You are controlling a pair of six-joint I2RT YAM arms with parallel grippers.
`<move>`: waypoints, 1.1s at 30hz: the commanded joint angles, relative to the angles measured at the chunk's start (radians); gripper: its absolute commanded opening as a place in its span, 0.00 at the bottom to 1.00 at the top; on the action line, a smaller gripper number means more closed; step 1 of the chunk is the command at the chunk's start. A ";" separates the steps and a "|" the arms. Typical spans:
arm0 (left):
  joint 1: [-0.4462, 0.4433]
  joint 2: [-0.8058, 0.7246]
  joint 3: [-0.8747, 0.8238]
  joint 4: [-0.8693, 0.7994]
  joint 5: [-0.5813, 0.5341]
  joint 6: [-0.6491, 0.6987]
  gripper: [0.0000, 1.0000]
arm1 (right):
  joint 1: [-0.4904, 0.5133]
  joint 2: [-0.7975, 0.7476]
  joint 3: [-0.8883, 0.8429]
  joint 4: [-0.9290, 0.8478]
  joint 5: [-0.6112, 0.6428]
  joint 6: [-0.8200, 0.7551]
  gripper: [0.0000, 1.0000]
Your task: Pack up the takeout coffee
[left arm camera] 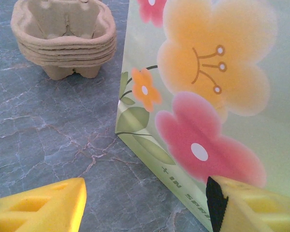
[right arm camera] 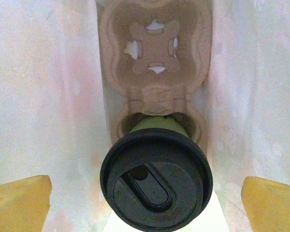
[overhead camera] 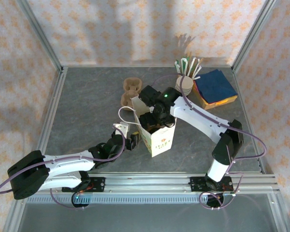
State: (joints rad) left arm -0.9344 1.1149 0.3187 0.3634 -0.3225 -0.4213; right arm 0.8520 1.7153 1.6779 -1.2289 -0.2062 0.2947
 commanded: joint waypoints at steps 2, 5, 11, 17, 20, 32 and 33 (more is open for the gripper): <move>-0.005 -0.009 0.003 -0.017 -0.021 -0.018 0.68 | 0.007 -0.049 0.053 0.002 0.025 0.017 1.00; -0.006 -0.010 0.002 -0.018 -0.020 -0.019 0.68 | 0.007 -0.055 0.068 0.004 0.027 0.021 1.00; -0.005 -0.018 0.002 -0.024 -0.021 -0.019 0.68 | 0.006 -0.075 0.099 0.016 0.036 0.029 1.00; -0.005 -0.025 0.007 -0.036 -0.024 -0.021 0.68 | 0.007 -0.099 0.145 0.036 0.049 0.019 1.00; -0.005 -0.036 0.010 -0.048 -0.030 -0.022 0.68 | 0.007 -0.112 0.181 0.045 0.059 0.014 1.00; -0.005 -0.079 0.024 -0.105 -0.063 -0.022 0.68 | -0.026 -0.229 0.220 0.190 0.084 -0.029 1.00; -0.006 -0.084 0.027 -0.113 -0.065 -0.023 0.68 | -0.034 -0.239 0.223 0.202 0.087 -0.032 1.00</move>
State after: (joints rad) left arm -0.9344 1.0538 0.3191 0.2943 -0.3500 -0.4290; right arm 0.8360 1.5177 1.8671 -1.0832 -0.1524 0.2829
